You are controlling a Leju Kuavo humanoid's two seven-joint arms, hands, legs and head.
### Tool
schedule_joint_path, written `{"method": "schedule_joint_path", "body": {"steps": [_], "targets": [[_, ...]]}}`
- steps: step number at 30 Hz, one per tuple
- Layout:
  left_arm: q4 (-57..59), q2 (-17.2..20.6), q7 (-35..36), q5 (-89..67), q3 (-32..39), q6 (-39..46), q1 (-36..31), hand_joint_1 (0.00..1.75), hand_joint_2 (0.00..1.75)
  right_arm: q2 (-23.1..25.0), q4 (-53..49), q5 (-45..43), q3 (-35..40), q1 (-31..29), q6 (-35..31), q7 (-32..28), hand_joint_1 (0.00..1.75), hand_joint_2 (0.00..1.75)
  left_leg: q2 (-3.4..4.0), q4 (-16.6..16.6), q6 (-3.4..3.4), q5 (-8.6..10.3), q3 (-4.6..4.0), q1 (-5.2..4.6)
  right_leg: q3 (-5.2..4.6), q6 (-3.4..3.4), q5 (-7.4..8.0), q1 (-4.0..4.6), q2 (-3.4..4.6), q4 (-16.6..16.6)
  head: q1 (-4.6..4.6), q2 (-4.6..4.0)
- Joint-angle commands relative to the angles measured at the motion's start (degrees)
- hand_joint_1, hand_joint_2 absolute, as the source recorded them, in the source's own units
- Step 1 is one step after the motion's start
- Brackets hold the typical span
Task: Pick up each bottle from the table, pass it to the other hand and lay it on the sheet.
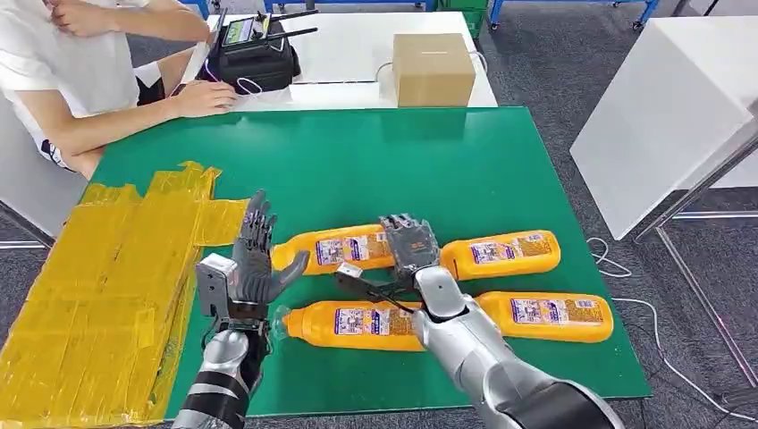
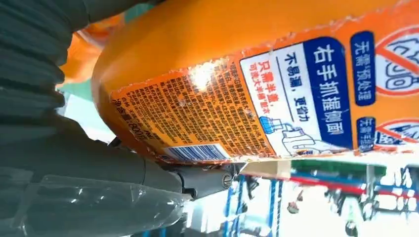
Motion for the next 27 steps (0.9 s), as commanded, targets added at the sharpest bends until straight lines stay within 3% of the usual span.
{"method": "schedule_joint_path", "body": {"steps": [1,3,8,14,18,20,22,24,27], "targets": [[-3.3,-0.5,-0.1,0.1,-1.0,0.4,1.4,0.00,1.75,-2.3,-3.3,-1.6,-9.7,0.3,-4.0,-2.1,1.75,1.75,-0.06,0.0,-0.01,-0.05,0.11,-0.03,0.12,-0.02,-0.07,-0.02,-0.11,0.0,0.00,0.00],[-5.3,-0.5,-0.3,0.3,-1.1,0.7,2.2,0.00,1.75,-3.0,-4.6,-3.0,-13.0,1.0,-4.1,-3.9,1.75,1.75,-0.07,0.0,0.00,-0.02,0.06,-0.01,0.09,-0.01,-0.04,0.00,-0.11,0.0,0.00,0.00],[-5.5,-0.5,-0.3,0.3,-1.0,0.7,2.3,0.00,1.75,-3.1,-4.7,-2.9,-13.2,1.0,-4.1,-4.1,1.75,1.75,-0.09,0.0,-0.01,-0.08,0.16,-0.04,0.18,-0.03,-0.12,-0.02,-0.16,0.0,0.00,0.00],[-14.7,-0.3,-3.8,0.4,-1.4,3.3,6.0,0.00,1.75,-5.6,-8.3,-15.0,-25.2,3.3,-2.5,-11.1,1.75,1.75,-0.13,0.0,-0.01,-0.03,0.06,-0.02,0.10,-0.02,-0.07,-0.01,-0.17,0.0,-0.02,0.00],[-16.0,-0.1,-3.8,0.4,-1.4,3.6,6.4,0.00,1.75,-5.5,-8.9,-17.0,-27.3,3.8,-2.5,-12.4,1.75,1.75,-0.08,0.0,0.00,-0.08,0.12,-0.02,0.15,-0.01,-0.09,-0.01,-0.12,0.0,-0.02,0.00],[-17.7,0.8,-3.8,0.9,-1.3,3.2,6.9,0.00,1.75,-5.3,-11.1,-23.5,-31.0,5.1,-0.6,-17.4,1.75,1.75,-0.06,0.0,0.00,-0.07,0.10,-0.04,0.13,-0.02,-0.08,-0.03,-0.09,0.0,0.00,0.00],[-17.5,2.4,-1.9,0.5,-1.9,1.5,6.4,0.00,1.75,-4.6,-13.9,-30.9,-33.2,6.5,5.8,-24.7,1.75,1.75,-0.04,0.0,-0.02,-0.07,0.12,-0.02,0.14,-0.04,-0.08,-0.01,-0.09,0.0,0.00,0.00],[-15.1,4.1,-0.2,0.2,-3.4,-1.4,4.4,0.00,1.75,-3.1,-17.8,-44.3,-35.6,8.2,23.8,-34.1,1.75,1.75,-0.13,0.0,-0.04,-0.04,0.12,-0.04,0.14,-0.07,-0.10,-0.02,-0.19,0.0,0.00,0.00],[-12.0,4.8,1.0,0.1,-5.4,-3.6,1.3,0.00,1.75,-2.1,-23.2,-52.7,-33.9,10.9,32.6,-37.4,1.75,1.75,-0.22,0.0,-0.05,-0.01,0.04,-0.02,0.09,-0.07,-0.07,0.00,-0.26,0.0,0.02,0.00]]}}
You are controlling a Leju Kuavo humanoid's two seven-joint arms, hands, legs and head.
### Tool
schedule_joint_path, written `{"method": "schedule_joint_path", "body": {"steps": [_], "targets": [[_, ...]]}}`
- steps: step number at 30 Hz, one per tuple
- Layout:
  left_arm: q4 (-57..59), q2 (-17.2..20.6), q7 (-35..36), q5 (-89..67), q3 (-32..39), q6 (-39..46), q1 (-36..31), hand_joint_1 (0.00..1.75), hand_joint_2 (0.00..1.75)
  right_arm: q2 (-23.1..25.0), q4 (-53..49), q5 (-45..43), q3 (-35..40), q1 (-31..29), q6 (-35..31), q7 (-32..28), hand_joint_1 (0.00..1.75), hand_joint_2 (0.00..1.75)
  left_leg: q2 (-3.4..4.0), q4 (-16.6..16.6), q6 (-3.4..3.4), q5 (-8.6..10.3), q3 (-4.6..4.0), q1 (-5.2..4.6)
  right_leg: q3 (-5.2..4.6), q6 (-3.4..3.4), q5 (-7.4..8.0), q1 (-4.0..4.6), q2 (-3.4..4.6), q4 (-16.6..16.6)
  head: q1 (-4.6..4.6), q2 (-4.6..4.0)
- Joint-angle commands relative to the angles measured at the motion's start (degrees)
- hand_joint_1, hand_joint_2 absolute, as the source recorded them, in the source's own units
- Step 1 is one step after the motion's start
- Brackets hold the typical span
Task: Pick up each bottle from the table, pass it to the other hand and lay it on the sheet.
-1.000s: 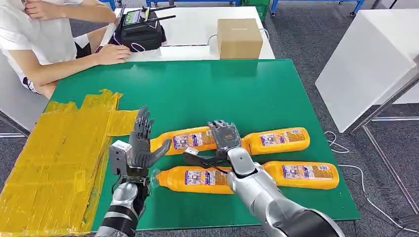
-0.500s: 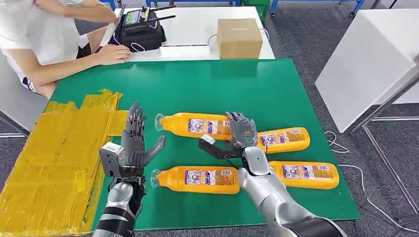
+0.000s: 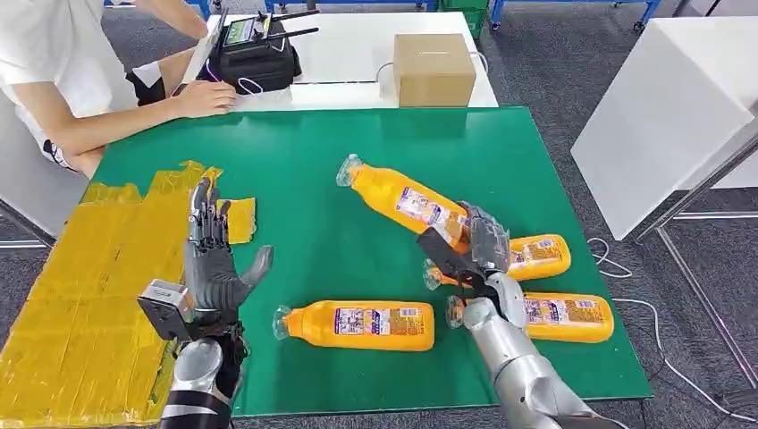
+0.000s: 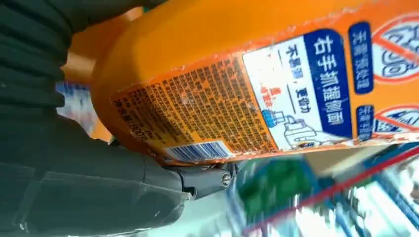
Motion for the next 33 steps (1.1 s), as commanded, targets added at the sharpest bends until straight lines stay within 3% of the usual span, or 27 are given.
{"method": "schedule_joint_path", "body": {"steps": [1,22,33], "targets": [[4.6,4.3,3.6,-0.6,-6.2,-5.1,-5.7,0.00,1.75,2.7,-13.5,-23.3,-6.5,4.9,27.1,-13.0,1.75,1.75,-0.03,0.0,-0.04,0.00,0.03,-0.01,0.01,-0.05,-0.03,0.00,-0.08,0.0,-0.02,0.00],[7.2,4.9,6.7,-1.8,-10.2,-6.9,-7.9,0.00,1.75,3.1,-17.3,-28.6,-2.8,5.8,32.2,-12.6,1.75,1.75,0.01,0.0,-0.02,0.00,0.07,-0.02,0.04,-0.03,-0.03,-0.02,-0.05,0.0,0.00,0.00],[13.2,4.4,8.9,-3.1,-16.1,-9.3,-10.8,0.00,1.75,4.9,-11.9,-27.4,3.1,1.5,28.7,-10.6,1.75,1.75,0.19,0.0,-0.06,-0.12,0.27,-0.03,0.18,-0.09,-0.11,-0.02,0.07,0.1,0.00,0.00]]}}
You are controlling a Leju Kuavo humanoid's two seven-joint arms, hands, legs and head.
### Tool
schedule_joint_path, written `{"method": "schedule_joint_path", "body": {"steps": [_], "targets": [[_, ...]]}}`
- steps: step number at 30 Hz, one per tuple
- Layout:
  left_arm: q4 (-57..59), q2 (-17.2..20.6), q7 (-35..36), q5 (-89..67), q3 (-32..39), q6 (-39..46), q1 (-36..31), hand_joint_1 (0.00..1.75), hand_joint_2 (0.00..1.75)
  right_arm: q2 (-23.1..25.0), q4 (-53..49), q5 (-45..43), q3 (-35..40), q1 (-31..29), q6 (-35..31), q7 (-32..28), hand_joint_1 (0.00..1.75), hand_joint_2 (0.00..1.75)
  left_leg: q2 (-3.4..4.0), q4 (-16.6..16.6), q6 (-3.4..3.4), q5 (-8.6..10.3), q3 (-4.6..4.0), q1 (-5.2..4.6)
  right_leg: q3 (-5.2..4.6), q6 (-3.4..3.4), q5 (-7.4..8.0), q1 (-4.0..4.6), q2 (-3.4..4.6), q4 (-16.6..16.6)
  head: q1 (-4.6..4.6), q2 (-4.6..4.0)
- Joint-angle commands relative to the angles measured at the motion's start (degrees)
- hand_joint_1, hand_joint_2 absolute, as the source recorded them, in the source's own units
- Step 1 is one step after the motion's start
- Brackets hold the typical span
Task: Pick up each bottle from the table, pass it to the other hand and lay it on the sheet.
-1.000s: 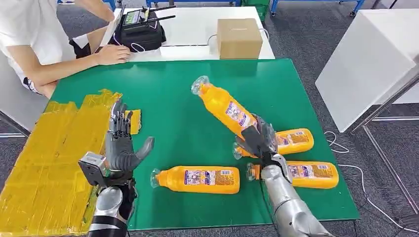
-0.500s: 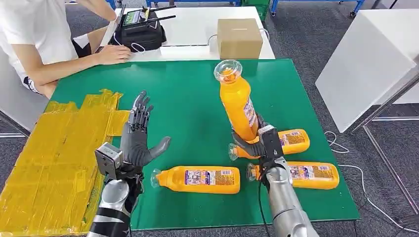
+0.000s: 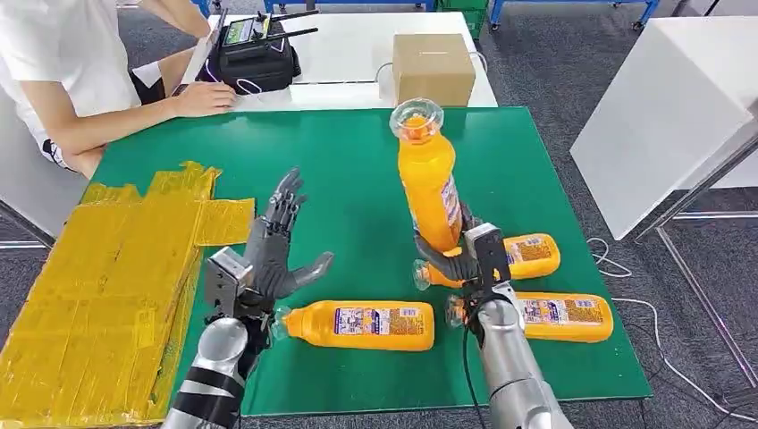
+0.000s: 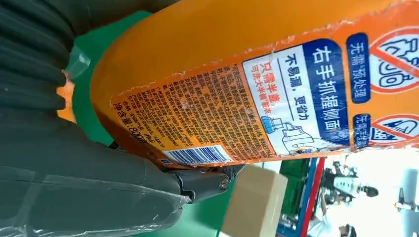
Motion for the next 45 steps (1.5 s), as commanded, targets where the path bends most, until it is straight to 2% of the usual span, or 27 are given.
{"method": "schedule_joint_path", "body": {"steps": [1,13,19,22,27,34,40,45], "targets": [[7.8,1.8,1.3,-0.8,-6.7,-1.4,-4.8,0.00,1.75,1.2,5.9,0.9,4.8,-6.0,-3.1,1.4,1.75,1.75,0.09,0.0,-0.03,-0.04,0.09,-0.02,0.04,-0.04,-0.03,-0.01,0.04,0.0,0.00,0.00],[11.2,1.1,3.4,-0.3,-8.8,-2.1,-7.7,0.00,1.75,4.8,10.4,6.2,12.8,-9.8,-9.1,2.9,1.75,1.75,0.12,0.0,-0.03,-0.04,0.11,-0.01,0.05,-0.04,-0.02,0.00,0.07,0.0,0.00,0.00],[13.7,0.8,4.1,0.9,-8.1,-2.2,-9.4,0.00,1.75,4.8,11.7,4.7,19.5,-9.8,-12.0,3.7,1.75,1.75,0.13,0.0,-0.03,-0.07,0.18,0.01,0.13,-0.05,-0.04,0.02,0.08,0.0,0.00,0.00],[15.1,0.5,4.4,3.1,-6.8,-2.8,-10.2,0.00,1.75,4.8,12.6,5.0,25.0,-9.8,-13.0,4.4,1.75,1.75,0.11,0.0,-0.04,-0.06,0.17,0.01,0.12,-0.05,-0.04,0.01,0.04,0.0,0.00,0.00],[19.5,0.4,4.5,8.6,-2.4,-3.6,-12.4,0.00,1.75,4.8,11.6,2.3,40.4,-8.5,-16.5,6.5,1.75,1.75,0.29,0.0,-0.06,-0.11,0.20,0.02,0.12,-0.08,-0.04,0.03,0.22,0.1,0.00,0.00],[19.9,0.3,4.3,9.0,-2.0,-3.5,-12.6,0.00,1.75,4.8,12.0,1.8,41.6,-8.9,-16.8,6.7,1.75,1.75,0.01,0.0,-0.03,-0.02,0.10,0.00,0.06,-0.02,-0.04,0.01,-0.02,0.1,0.00,0.00],[23.1,0.5,4.0,13.3,2.2,-4.6,-13.6,0.00,1.75,4.8,11.4,0.5,48.9,-8.3,-18.4,8.6,1.75,1.75,0.07,0.0,-0.05,-0.01,0.09,0.03,0.05,-0.03,-0.02,0.03,0.03,0.0,0.00,0.00],[24.1,0.2,4.2,15.6,4.7,-5.0,-13.8,0.00,1.75,4.8,12.8,-0.7,51.1,-8.6,-18.5,7.8,1.75,1.75,0.05,0.0,-0.07,-0.02,0.13,0.02,0.09,-0.06,-0.05,0.02,-0.01,0.1,0.00,0.00]]}}
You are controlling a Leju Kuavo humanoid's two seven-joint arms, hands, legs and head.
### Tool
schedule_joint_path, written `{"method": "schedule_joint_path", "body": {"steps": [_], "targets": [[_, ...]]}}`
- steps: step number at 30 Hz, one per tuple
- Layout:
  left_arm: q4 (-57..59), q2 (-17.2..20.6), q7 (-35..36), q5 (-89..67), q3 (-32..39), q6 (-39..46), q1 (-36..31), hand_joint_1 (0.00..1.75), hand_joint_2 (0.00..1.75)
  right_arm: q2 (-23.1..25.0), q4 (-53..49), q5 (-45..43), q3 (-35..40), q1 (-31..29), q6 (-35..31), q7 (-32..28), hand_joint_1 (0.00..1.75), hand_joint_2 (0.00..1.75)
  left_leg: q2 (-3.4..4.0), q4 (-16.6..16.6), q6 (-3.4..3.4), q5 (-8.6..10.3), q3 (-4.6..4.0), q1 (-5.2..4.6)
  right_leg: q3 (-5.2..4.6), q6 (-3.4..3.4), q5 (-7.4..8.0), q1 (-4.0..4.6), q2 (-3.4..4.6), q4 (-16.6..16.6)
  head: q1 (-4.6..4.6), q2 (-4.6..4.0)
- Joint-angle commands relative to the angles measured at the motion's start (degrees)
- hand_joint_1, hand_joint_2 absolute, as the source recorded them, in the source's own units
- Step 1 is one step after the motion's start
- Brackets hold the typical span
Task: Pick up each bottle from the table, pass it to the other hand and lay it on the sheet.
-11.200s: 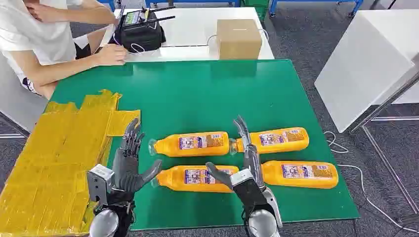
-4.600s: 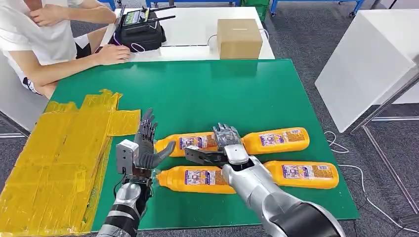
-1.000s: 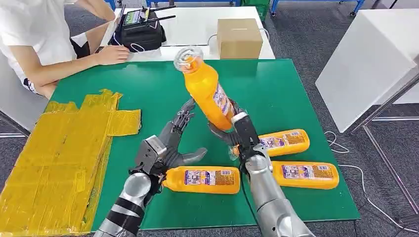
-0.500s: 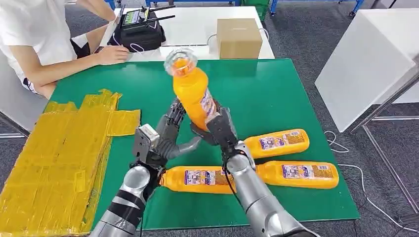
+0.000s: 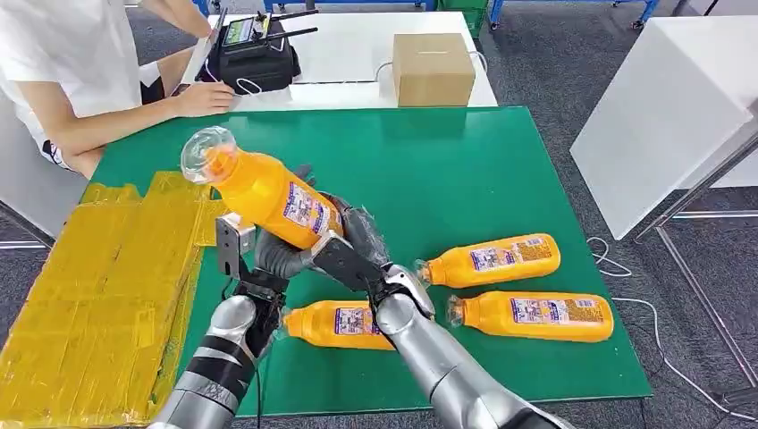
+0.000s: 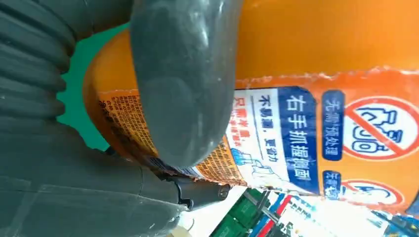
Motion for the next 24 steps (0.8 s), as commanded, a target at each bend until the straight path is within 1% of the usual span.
{"method": "schedule_joint_path", "body": {"steps": [1,2,3,4,5,6,10,12,13,16,17,19,24], "targets": [[8.1,-0.2,0.6,3.4,4.6,-1.1,-5.0,0.00,1.75,-0.5,4.6,-1.1,12.5,-1.5,0.2,-0.9,1.75,1.75,0.00,0.0,-0.03,-0.02,0.08,0.02,0.08,-0.04,-0.02,0.03,-0.03,0.0,-0.02,0.00],[8.1,-0.5,0.5,4.1,5.3,-1.0,-4.9,0.00,1.75,-0.5,4.7,-1.2,12.7,-1.5,0.2,-0.8,1.75,1.75,0.01,0.0,-0.08,-0.10,0.29,0.03,0.26,-0.10,-0.12,0.04,-0.07,0.0,0.00,0.00],[8.1,-0.5,0.5,4.1,5.3,-1.0,-4.9,0.00,1.75,-0.5,4.7,-1.2,12.7,-1.5,0.2,-0.8,1.75,1.75,0.01,0.0,-0.04,-0.04,0.15,0.04,0.14,-0.05,-0.04,0.05,-0.03,0.0,-0.02,0.00],[8.1,-0.4,0.5,4.2,5.5,-1.1,-4.9,0.00,1.75,-0.5,4.7,-1.2,12.8,-1.5,0.1,-0.8,1.75,1.75,0.01,0.0,-0.05,-0.07,0.24,0.03,0.22,-0.07,-0.08,0.05,-0.05,0.0,0.00,0.00],[7.6,-0.9,0.0,5.4,6.8,-0.2,-4.7,1.54,1.75,-0.5,4.8,-1.5,13.0,-1.6,-0.1,-0.5,1.75,1.75,0.00,0.0,-0.04,-0.06,0.20,0.04,0.19,-0.06,-0.07,0.05,-0.05,0.0,-0.02,0.00],[6.6,-1.3,-0.2,6.3,8.2,0.7,-4.3,1.75,1.75,-0.5,5.1,-2.2,13.3,-1.7,-0.6,-0.2,1.75,1.75,-0.02,0.0,-0.03,-0.04,0.14,0.05,0.15,-0.04,-0.05,0.06,-0.08,0.0,-0.02,0.00],[0.4,-2.7,-0.4,8.7,12.1,4.0,-2.5,1.75,1.75,-0.5,6.5,-3.9,12.3,-2.3,-2.3,-0.5,1.75,1.75,0.04,0.0,-0.02,-0.03,0.06,0.04,0.06,-0.02,-0.01,0.05,0.00,0.0,-0.04,0.00],[-1.9,-3.2,-0.2,9.5,13.1,5.2,-2.0,1.75,1.75,-0.5,7.2,-3.8,11.4,-2.6,-2.7,-0.4,1.75,1.75,0.04,0.0,-0.04,-0.12,0.20,0.04,0.20,-0.05,-0.12,0.05,-0.05,0.0,0.00,0.00],[-2.4,-3.3,-0.2,9.6,13.3,5.6,-1.8,1.75,1.75,-0.5,7.4,-3.8,11.1,-2.6,-2.7,-0.4,1.75,1.75,0.00,0.0,-0.03,-0.02,0.03,0.05,0.06,-0.03,-0.02,0.05,-0.05,0.0,-0.02,0.00],[-5.0,-3.7,-0.6,11.0,13.3,8.1,-1.0,1.75,1.75,-0.5,8.0,-3.5,10.4,-2.7,-3.2,-0.4,1.75,1.75,-0.01,0.0,-0.04,-0.03,0.07,0.05,0.10,-0.04,-0.02,0.05,-0.04,0.0,0.02,0.00],[-5.4,-3.7,-0.7,11.5,13.5,8.6,-0.9,1.75,1.75,-0.5,8.1,-3.4,10.4,-2.7,-3.3,-0.3,1.75,1.75,0.01,0.0,-0.07,-0.11,0.26,0.04,0.26,-0.09,-0.12,0.06,-0.07,0.0,-0.02,0.00],[-6.3,-3.6,-1.0,11.7,13.8,9.3,-0.8,1.75,1.75,-0.5,8.2,-3.5,10.5,-2.8,-3.5,-0.1,1.75,1.75,-0.04,0.0,-0.04,-0.01,0.07,0.05,0.10,-0.05,-0.02,0.06,-0.07,0.0,0.00,0.00],[-9.6,-3.7,-1.9,11.7,14.3,11.3,0.0,1.75,1.75,-0.5,8.7,-3.4,10.4,-2.9,-4.1,0.3,1.75,1.75,-0.04,0.0,-0.05,-0.02,0.15,0.06,0.17,-0.06,-0.04,0.08,-0.10,-0.1,-0.02,0.00]]}}
